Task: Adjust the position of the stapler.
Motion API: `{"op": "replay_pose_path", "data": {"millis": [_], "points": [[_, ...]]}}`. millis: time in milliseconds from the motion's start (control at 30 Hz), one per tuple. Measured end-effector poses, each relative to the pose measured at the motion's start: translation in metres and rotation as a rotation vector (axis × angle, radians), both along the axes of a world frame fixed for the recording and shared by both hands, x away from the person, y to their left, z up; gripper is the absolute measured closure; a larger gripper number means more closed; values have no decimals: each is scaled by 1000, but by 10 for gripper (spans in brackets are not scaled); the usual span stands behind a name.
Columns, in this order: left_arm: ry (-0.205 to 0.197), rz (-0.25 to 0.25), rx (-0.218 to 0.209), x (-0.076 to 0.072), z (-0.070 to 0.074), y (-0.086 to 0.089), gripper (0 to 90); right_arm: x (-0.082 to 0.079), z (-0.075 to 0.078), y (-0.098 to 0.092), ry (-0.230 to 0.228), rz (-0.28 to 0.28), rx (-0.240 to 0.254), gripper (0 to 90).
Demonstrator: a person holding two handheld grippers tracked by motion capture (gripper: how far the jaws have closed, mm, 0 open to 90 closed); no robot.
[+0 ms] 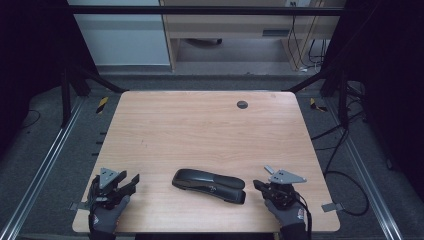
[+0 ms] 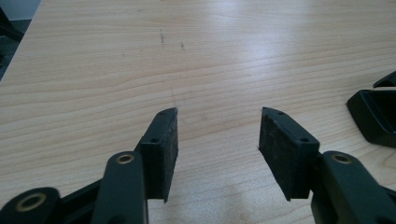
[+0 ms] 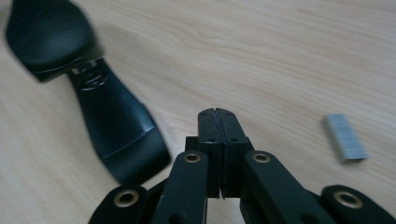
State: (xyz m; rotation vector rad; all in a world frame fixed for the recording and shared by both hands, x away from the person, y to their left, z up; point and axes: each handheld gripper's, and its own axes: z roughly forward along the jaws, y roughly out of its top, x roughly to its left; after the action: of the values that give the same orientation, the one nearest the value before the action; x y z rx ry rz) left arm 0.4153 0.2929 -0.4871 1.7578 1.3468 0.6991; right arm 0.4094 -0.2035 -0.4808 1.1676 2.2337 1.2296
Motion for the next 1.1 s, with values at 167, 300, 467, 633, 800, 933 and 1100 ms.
{"op": "replay_pose_path", "data": {"millis": [167, 300, 467, 633, 800, 933, 1100], "points": [[-1, 3, 2, 1, -1, 0, 487, -5, -3, 14, 28, 56, 3, 900], [8, 2, 8, 0, -1, 1, 499, -9, -8, 28, 48, 117, 14, 900], [15, 5, 13, 0, -2, 0, 520, -12, -13, 36, 75, 158, 34, 900], [12, 0, 7, 0, -2, 0, 528, -16, -16, 41, 85, 197, 57, 900], [4, -3, 5, 0, -2, 0, 529, -18, -18, 44, 92, 211, 47, 900], [4, -2, 2, 0, -2, 0, 530, -19, -20, 47, 99, 215, 37, 900], [3, -3, 0, 0, -2, -1, 530, -19, -23, 48, 107, 215, 12, 900]]}}
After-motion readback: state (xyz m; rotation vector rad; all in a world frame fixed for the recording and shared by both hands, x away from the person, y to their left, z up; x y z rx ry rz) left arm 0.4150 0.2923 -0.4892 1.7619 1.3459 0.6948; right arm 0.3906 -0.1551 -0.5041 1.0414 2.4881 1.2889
